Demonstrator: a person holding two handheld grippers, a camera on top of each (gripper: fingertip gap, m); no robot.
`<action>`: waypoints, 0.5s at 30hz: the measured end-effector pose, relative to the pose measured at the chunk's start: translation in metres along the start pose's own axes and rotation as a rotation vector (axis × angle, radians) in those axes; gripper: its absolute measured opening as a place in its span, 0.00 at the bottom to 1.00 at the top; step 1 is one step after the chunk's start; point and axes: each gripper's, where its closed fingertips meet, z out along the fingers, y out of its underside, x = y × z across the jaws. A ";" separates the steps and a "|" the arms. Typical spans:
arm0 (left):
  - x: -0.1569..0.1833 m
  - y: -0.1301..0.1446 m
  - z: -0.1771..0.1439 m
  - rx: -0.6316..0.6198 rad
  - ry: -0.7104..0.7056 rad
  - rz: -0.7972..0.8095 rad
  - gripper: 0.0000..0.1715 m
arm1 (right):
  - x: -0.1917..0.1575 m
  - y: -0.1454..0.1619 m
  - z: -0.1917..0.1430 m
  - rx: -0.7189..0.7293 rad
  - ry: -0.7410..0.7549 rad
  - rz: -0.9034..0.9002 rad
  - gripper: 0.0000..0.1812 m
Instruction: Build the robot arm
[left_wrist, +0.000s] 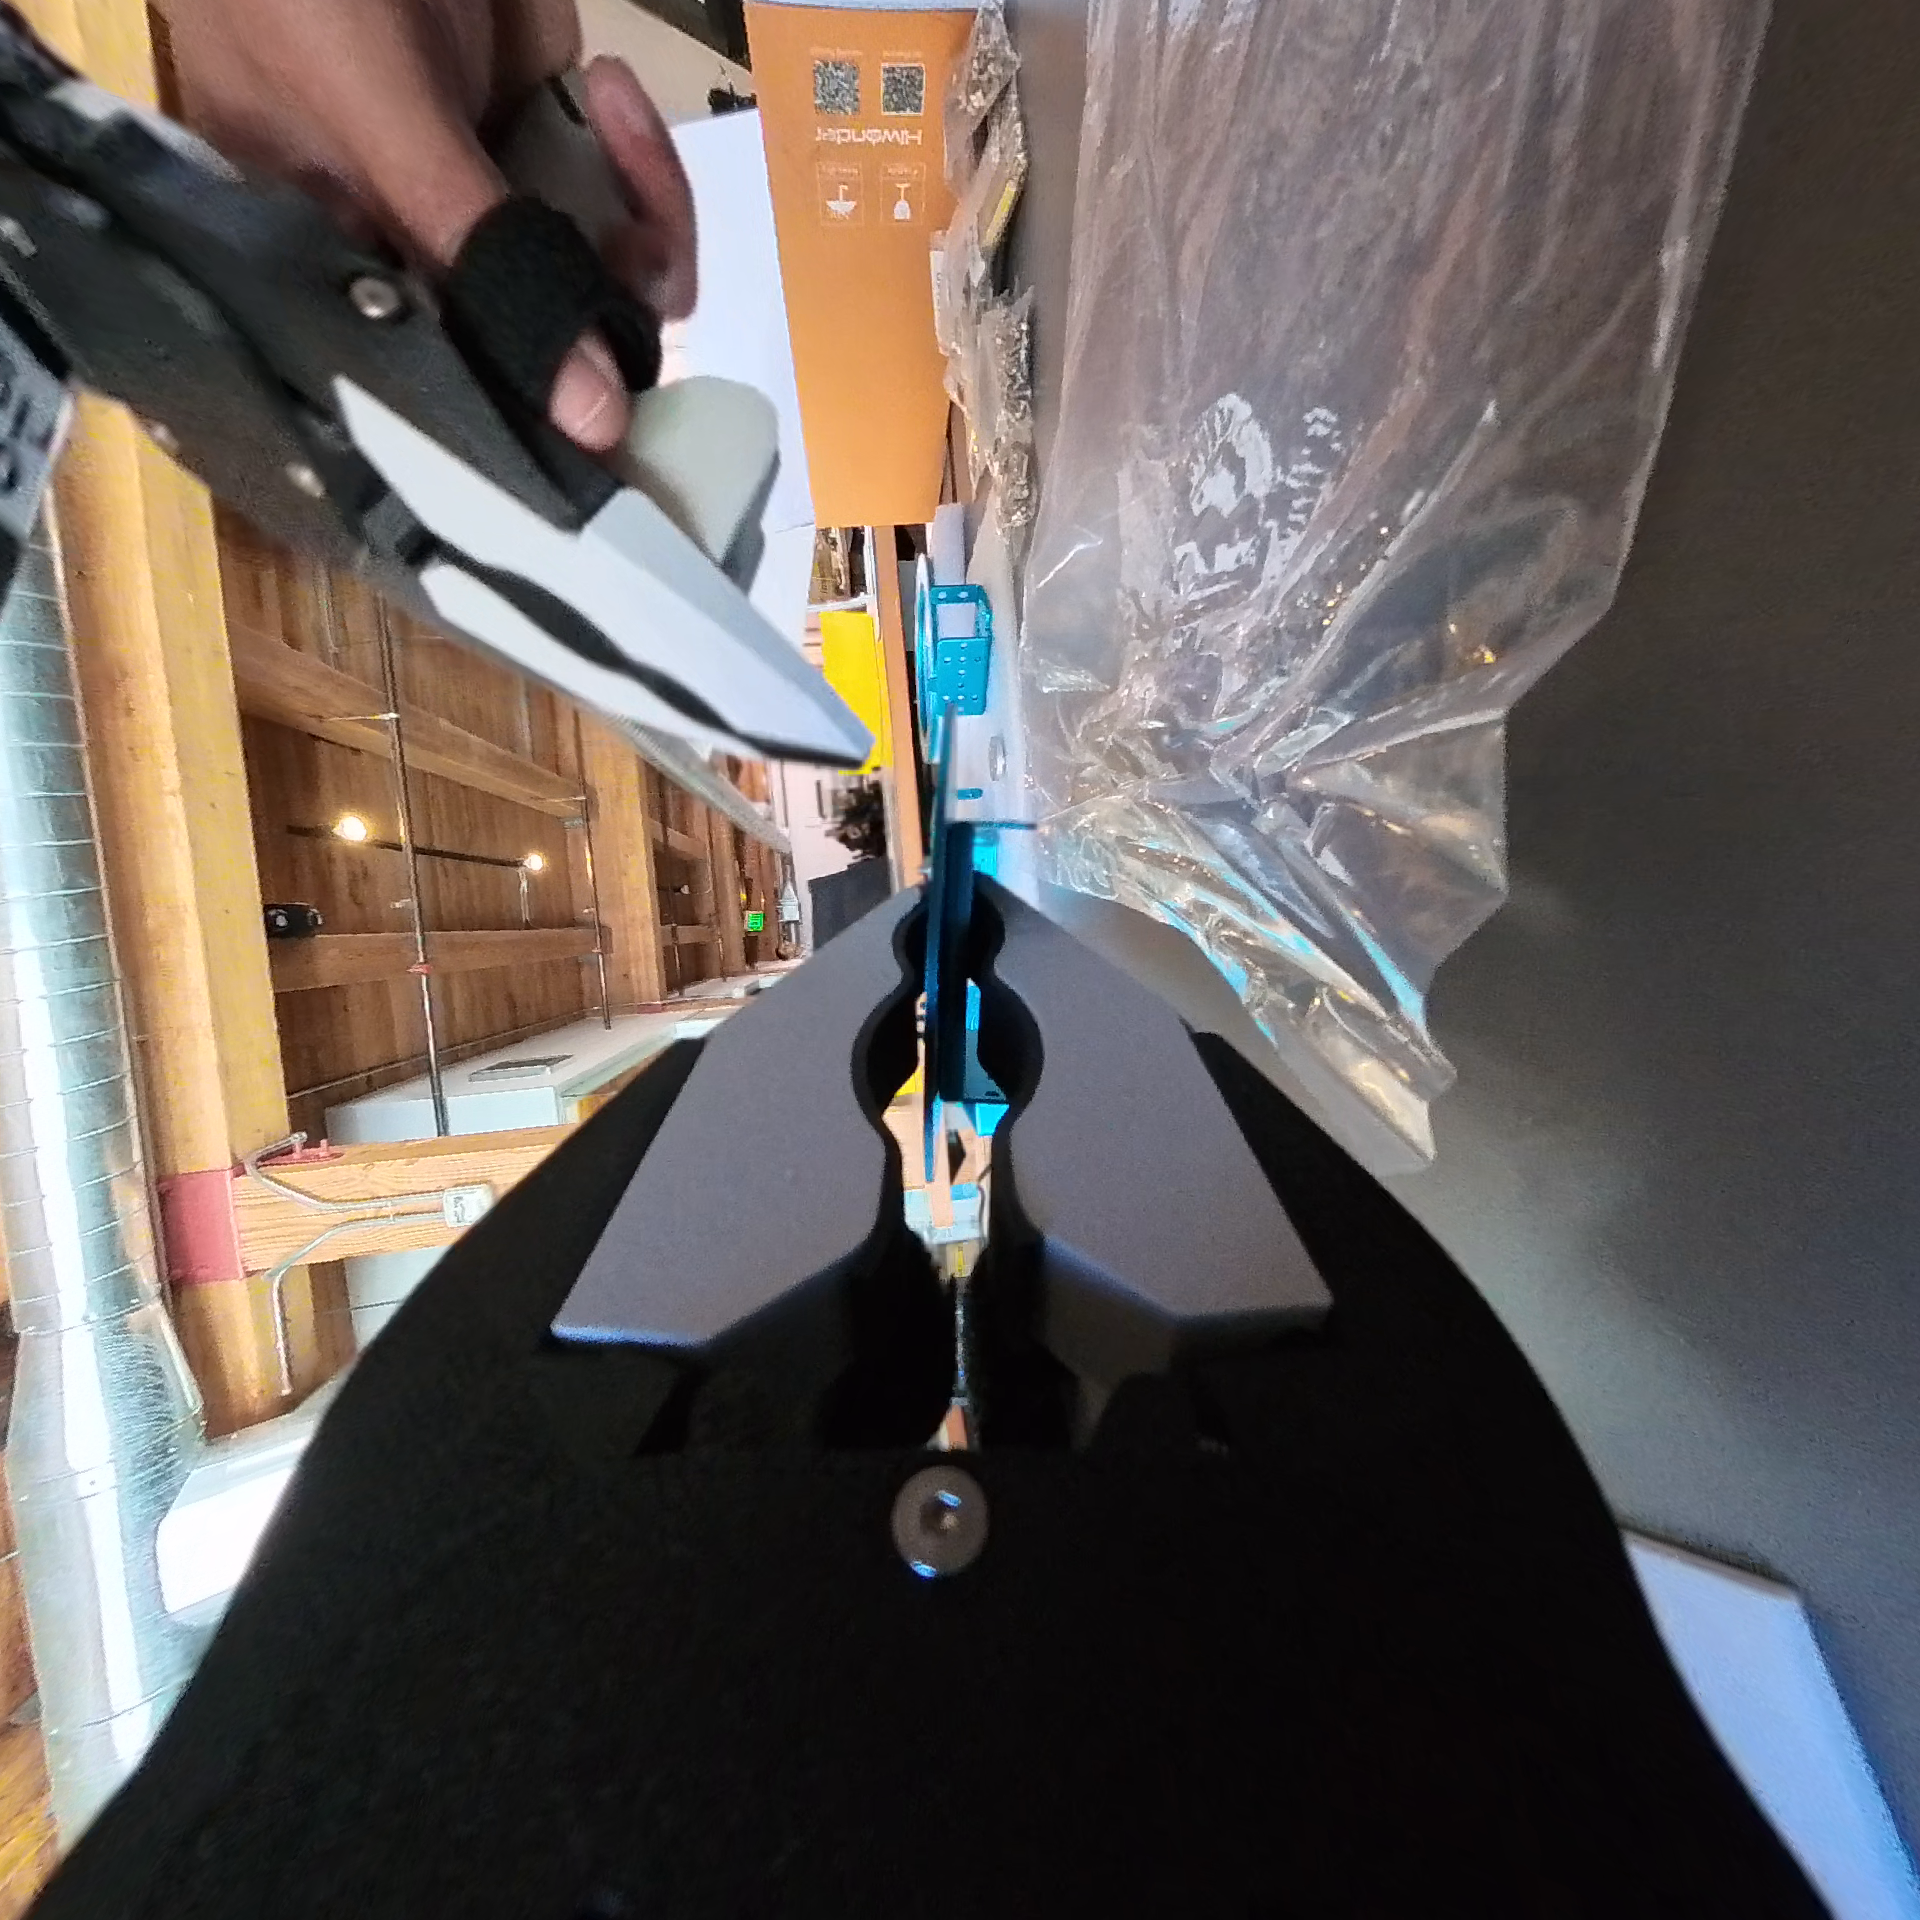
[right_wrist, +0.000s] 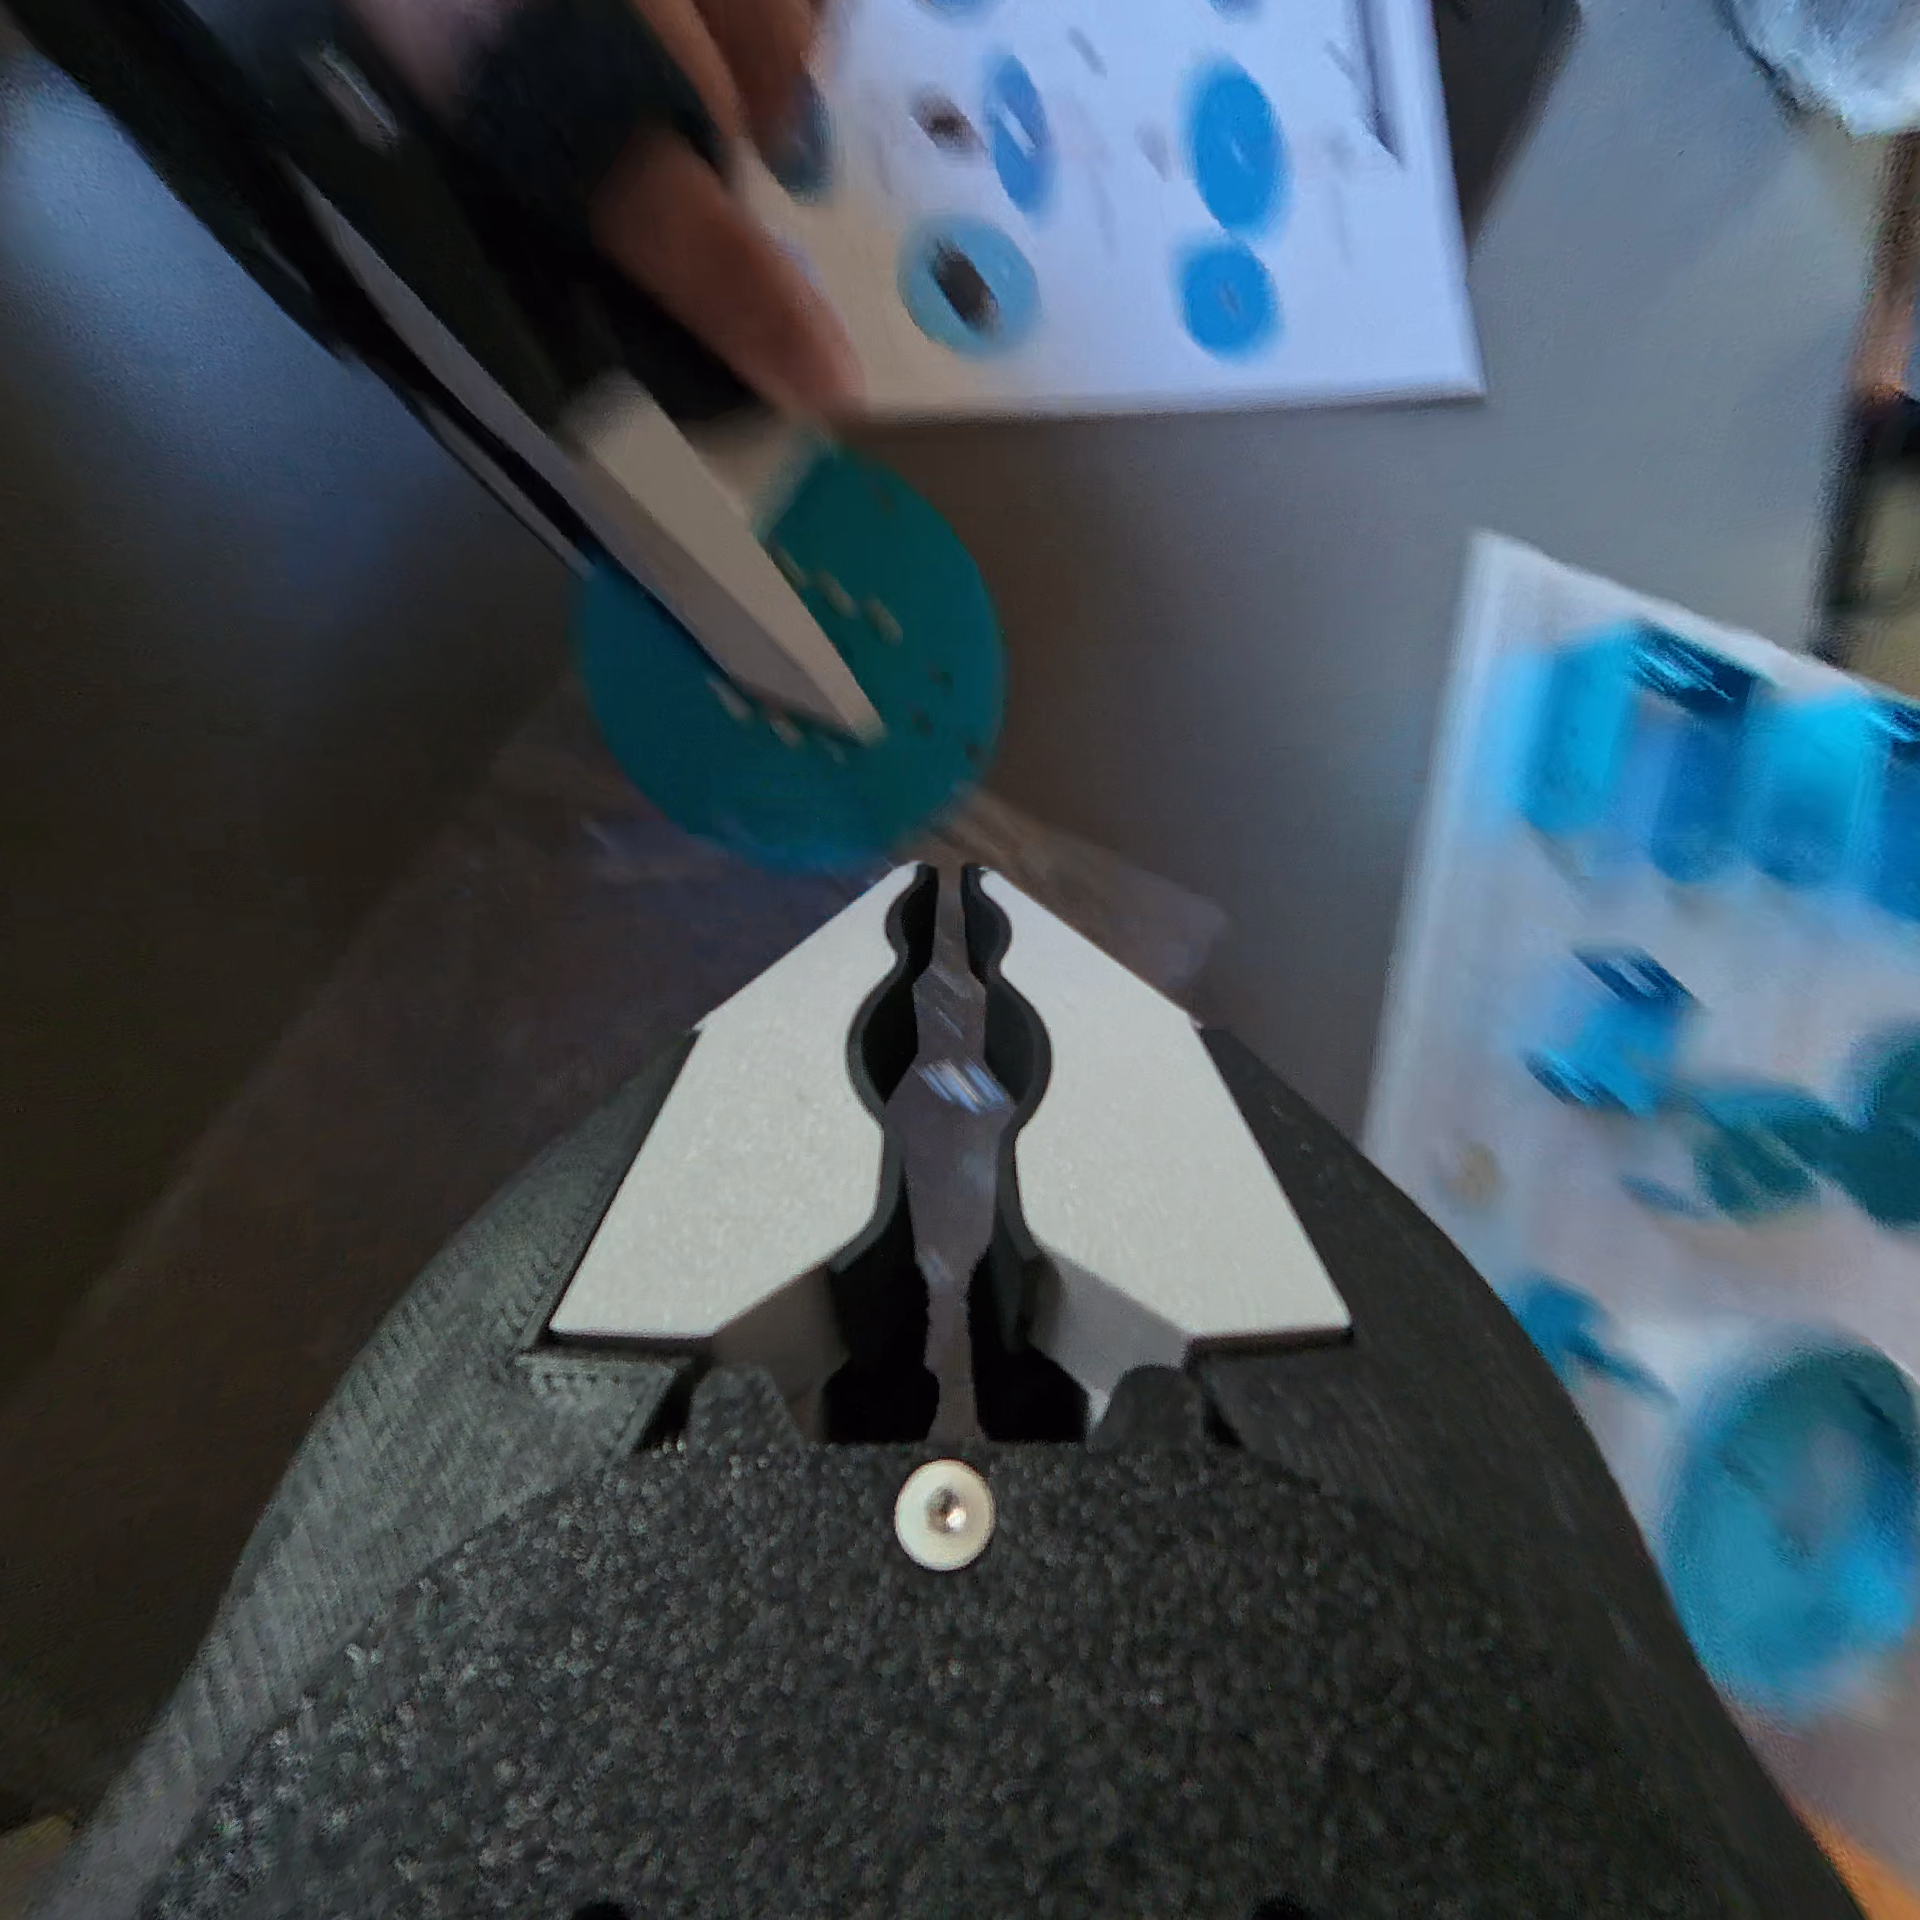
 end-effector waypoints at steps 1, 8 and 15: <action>-0.001 0.000 0.000 -0.001 -0.004 -0.001 0.01 | 0.009 0.009 -0.007 -0.010 0.037 0.005 0.02; -0.006 0.031 0.003 -0.079 -0.007 -0.026 0.01 | -0.017 0.039 0.011 -0.037 -0.113 0.015 0.09; -0.015 0.061 0.003 -0.160 -0.035 -0.056 0.01 | -0.032 0.020 0.041 -0.152 -0.178 -0.174 0.08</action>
